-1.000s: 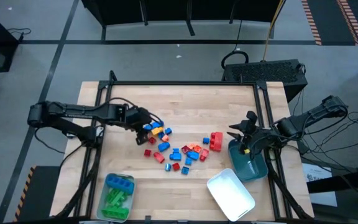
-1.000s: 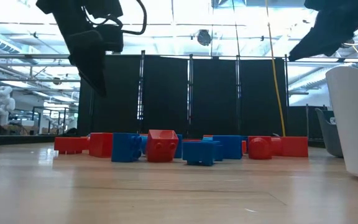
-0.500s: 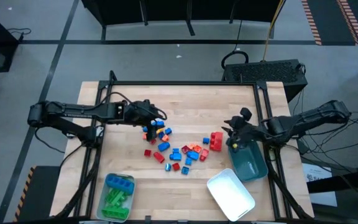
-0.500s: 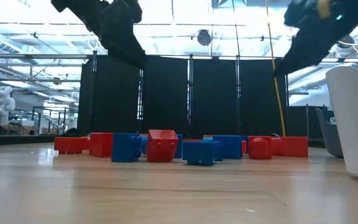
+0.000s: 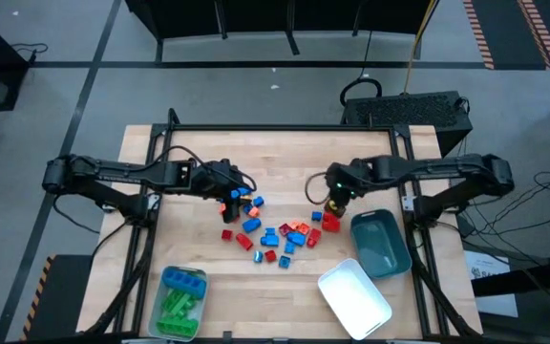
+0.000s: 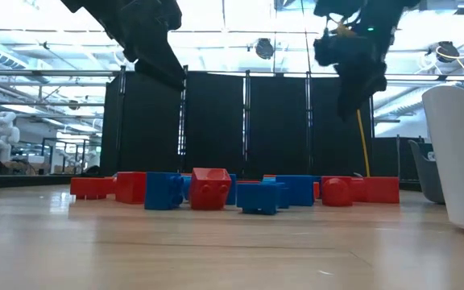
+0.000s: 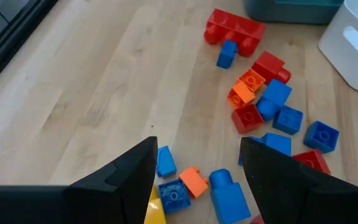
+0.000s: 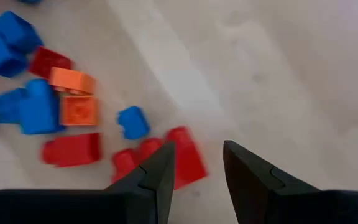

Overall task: Sort blocks by size
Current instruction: Put the rectangular red game piece into the gray bin

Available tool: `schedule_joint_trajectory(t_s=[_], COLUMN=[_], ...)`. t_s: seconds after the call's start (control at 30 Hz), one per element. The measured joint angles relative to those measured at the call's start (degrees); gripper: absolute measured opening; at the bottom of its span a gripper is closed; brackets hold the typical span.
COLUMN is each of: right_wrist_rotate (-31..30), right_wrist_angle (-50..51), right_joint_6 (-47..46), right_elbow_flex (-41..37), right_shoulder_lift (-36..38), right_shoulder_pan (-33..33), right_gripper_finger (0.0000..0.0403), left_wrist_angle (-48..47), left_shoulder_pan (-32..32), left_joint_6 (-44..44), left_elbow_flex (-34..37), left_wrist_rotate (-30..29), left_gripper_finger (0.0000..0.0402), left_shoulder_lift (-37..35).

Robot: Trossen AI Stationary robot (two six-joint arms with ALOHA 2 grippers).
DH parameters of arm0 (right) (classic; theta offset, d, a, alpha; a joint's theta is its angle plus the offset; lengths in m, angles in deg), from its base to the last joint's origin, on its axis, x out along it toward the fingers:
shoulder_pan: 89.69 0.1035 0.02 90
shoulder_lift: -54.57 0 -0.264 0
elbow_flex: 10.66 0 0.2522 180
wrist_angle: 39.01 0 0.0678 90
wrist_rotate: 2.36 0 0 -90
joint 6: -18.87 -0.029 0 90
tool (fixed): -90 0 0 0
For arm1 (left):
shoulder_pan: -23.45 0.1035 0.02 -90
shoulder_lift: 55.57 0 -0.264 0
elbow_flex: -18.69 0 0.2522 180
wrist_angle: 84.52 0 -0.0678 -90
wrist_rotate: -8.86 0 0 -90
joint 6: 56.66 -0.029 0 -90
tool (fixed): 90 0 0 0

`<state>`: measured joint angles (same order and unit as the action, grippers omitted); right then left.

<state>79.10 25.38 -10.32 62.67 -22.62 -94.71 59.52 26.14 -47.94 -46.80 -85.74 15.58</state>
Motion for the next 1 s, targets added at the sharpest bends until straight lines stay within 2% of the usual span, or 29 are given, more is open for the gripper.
schedule_joint_trajectory(t_s=[0.17, 0.37, 0.53, 1.0], right_wrist_rotate=[7.6, 9.9, 10.6, 11.9], right_wrist_angle=[0.4, 5.0, 4.9, 4.9], right_joint_6=[-8.0, -15.9, -19.9, -34.9], right_elbow_flex=[0.7, 0.7, 0.7, 0.7], right_shoulder_lift=[-3.6, -9.5, -12.4, -17.5], right_shoulder_pan=[-1.5, -1.4, -1.3, -1.8], right_gripper_finger=[0.0119, 0.0119, 0.0126, 0.0245], left_wrist_angle=[-1.3, -1.6, -3.4, -4.3], left_shoulder_pan=[-1.1, -2.7, -3.9, -6.2], left_joint_6=[0.0, -2.1, -3.6, -3.6], left_elbow_flex=[0.0, 0.0, 0.1, 3.3], left_wrist_rotate=[0.0, 0.0, -0.1, -0.1], left_gripper_finger=[0.0233, 0.0233, 0.0233, 0.0233], left_shoulder_lift=[0.0, 0.0, 0.0, 0.0])
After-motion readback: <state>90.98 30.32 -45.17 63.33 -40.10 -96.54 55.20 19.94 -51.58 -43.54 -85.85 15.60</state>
